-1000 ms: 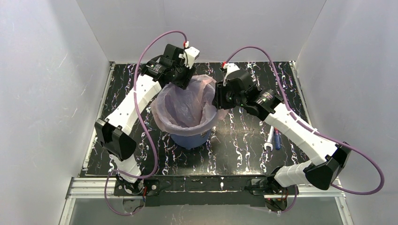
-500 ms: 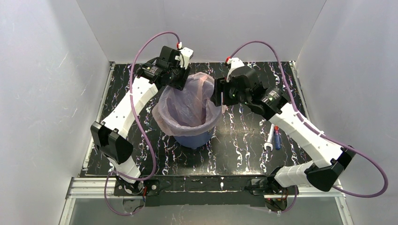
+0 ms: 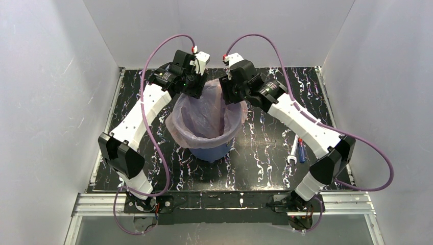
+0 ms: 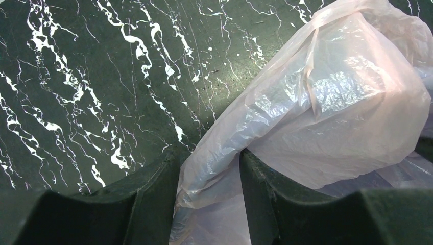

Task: Put the trash bags into the trash bin
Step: Adjust the trash bag in the trash bin.

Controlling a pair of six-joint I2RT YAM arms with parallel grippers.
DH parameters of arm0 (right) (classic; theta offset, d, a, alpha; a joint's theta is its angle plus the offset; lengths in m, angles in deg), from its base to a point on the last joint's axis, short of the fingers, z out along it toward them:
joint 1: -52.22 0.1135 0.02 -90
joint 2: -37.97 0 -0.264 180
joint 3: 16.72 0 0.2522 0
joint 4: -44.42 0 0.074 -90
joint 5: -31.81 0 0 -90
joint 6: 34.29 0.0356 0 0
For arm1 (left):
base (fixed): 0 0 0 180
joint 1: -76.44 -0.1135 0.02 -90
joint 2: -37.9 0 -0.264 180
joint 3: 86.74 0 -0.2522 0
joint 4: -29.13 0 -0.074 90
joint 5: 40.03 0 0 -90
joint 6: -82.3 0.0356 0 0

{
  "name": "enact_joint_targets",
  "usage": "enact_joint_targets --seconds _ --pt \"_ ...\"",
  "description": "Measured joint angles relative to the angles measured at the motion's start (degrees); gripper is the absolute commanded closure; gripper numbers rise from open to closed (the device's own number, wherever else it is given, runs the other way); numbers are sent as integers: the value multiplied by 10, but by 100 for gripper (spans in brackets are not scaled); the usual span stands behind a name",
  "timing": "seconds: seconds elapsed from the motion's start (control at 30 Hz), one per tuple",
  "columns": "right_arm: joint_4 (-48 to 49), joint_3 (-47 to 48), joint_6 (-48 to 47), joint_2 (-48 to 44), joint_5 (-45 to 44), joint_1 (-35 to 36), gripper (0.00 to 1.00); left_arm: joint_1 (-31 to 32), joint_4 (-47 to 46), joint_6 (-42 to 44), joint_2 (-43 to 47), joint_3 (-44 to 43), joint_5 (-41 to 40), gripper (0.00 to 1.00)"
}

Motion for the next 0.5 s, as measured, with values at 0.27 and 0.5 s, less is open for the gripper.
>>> enact_joint_targets --seconds 0.27,0.5 --pt "-16 22 -43 23 -37 -6 59 0 6 -1 6 0 3 62" --pt "-38 18 -43 16 -84 -4 60 0 19 -14 6 0 -17 67"
